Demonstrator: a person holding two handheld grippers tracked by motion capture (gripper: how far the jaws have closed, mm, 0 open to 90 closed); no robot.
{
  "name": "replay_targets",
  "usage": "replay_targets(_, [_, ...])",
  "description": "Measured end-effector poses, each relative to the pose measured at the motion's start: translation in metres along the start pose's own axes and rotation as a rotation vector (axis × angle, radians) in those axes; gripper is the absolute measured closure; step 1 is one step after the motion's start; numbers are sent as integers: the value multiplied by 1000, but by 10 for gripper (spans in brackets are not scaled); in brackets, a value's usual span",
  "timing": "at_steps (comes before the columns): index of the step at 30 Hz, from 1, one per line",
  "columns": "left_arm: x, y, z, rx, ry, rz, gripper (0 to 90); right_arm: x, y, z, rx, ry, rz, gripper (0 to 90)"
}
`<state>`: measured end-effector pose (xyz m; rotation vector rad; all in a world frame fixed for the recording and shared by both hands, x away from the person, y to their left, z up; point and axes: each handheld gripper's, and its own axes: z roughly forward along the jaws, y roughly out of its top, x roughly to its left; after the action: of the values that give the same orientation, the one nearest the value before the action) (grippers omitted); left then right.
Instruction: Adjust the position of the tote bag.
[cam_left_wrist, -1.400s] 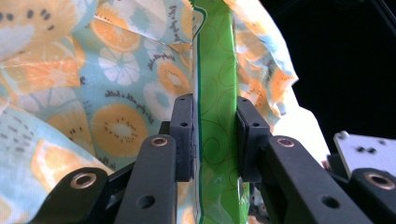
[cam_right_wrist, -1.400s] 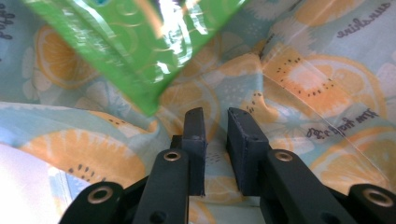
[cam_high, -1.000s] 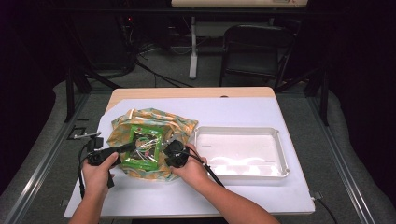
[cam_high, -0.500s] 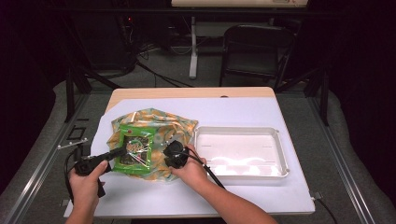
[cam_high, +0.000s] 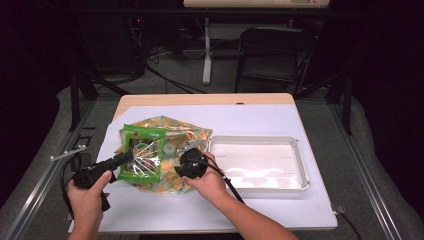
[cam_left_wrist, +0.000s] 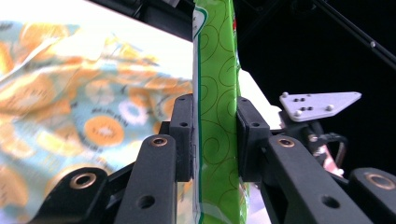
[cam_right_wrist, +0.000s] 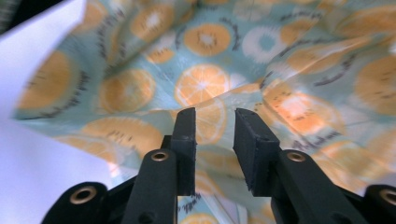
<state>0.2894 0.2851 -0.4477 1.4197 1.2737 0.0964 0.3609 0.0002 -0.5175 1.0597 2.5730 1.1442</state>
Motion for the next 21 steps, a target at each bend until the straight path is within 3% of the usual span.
replay_targets(5, [-19, 8, 15, -10, 4, 61, 730, -11, -5, -29, -82, 27, 33, 658])
replay_targets(9, [-35, 12, 33, 5, -1, 103, 731, -20, -11, -52, -135, -21, 6, 623])
replay_targets(12, [-47, 14, 46, 12, 5, 136, 731, -30, -16, -67, -177, -5, 41, 601])
replay_targets(17, [-63, 18, 65, 20, -1, 168, 730, -44, -19, -84, -200, -27, 49, 574])
replay_targets(21, [-73, 21, 80, 24, -25, 178, 730, -56, -23, -97, -211, -27, 85, 567])
